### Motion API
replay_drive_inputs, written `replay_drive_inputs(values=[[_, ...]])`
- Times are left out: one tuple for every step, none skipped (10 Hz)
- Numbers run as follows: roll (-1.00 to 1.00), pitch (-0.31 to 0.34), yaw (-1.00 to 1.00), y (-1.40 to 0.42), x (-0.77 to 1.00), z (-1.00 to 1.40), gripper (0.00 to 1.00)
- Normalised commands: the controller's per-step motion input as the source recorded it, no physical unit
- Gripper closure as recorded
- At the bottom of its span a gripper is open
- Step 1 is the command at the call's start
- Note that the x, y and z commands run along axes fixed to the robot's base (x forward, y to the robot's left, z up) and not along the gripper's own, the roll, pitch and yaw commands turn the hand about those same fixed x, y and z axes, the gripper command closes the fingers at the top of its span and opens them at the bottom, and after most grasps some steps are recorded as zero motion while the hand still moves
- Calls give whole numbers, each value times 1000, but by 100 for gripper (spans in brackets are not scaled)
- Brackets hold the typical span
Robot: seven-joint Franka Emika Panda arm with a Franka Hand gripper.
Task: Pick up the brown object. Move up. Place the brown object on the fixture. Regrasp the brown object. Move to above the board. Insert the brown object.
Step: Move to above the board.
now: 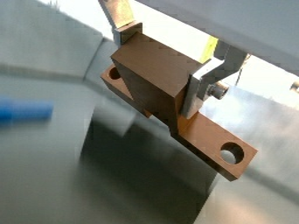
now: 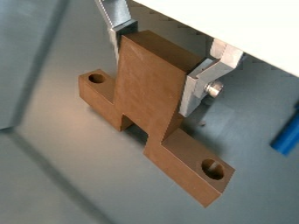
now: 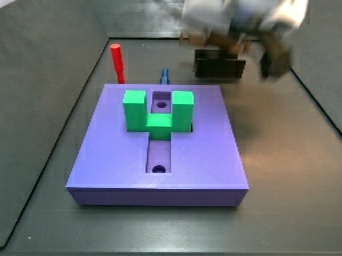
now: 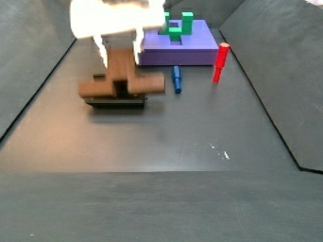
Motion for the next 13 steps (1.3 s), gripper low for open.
replay_drive_inputs(values=[[-97,-33,7,7,-40,1400,100],[-77,-32,1,23,-43,1400,100],[-39,4,-12,7,-31,1400,100],[-13,17,-18,-9,-25,1400,100],[-9,35,-15,-8,-7,1400,100],[-5,61,-16,-15,13,733,100],[2,76,-13,-13,26,459,100],[9,94,-2,-16,53,176,100],[-1000,2,157,-1400,-851,281,100],[-1000,-10,161,-1400,-865,273,100],[-1000,-54,162,-1400,-936,274,100],[-1000,-62,164,-1400,-948,253,100],[-1000,-92,159,-1400,-951,252,100]])
